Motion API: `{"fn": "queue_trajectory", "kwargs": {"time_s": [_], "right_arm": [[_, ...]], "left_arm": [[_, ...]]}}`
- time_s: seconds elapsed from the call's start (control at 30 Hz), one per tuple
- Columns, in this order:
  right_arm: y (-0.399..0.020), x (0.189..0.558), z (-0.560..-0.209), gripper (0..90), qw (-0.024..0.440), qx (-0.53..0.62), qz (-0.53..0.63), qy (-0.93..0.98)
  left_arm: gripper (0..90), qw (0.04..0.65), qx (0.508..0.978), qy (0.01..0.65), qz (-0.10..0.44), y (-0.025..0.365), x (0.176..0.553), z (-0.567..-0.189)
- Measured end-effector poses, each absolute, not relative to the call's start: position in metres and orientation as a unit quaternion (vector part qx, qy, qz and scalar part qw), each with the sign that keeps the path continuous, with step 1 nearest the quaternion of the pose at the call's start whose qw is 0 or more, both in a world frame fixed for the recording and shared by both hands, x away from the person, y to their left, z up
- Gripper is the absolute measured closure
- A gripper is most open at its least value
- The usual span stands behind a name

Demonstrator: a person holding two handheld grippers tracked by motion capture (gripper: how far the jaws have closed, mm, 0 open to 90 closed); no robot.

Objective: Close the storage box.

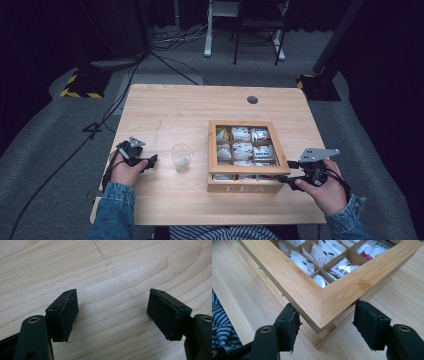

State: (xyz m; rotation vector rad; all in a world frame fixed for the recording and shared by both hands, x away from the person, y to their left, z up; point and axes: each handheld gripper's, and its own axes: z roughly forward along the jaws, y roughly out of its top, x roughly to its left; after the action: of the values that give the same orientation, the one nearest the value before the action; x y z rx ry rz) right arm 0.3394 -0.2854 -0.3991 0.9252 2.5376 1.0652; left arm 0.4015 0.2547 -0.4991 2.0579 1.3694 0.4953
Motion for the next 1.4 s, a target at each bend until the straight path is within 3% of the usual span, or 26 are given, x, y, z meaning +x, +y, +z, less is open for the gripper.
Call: {"fn": "queue_trajectory", "kwargs": {"time_s": [1.4], "right_arm": [[-0.281,0.339,-0.412,37.8,0.094,0.311,0.325,0.888]], "left_arm": [[22.8,0.315,0.78,0.507,0.189,0.253,0.402,-0.502]]}}
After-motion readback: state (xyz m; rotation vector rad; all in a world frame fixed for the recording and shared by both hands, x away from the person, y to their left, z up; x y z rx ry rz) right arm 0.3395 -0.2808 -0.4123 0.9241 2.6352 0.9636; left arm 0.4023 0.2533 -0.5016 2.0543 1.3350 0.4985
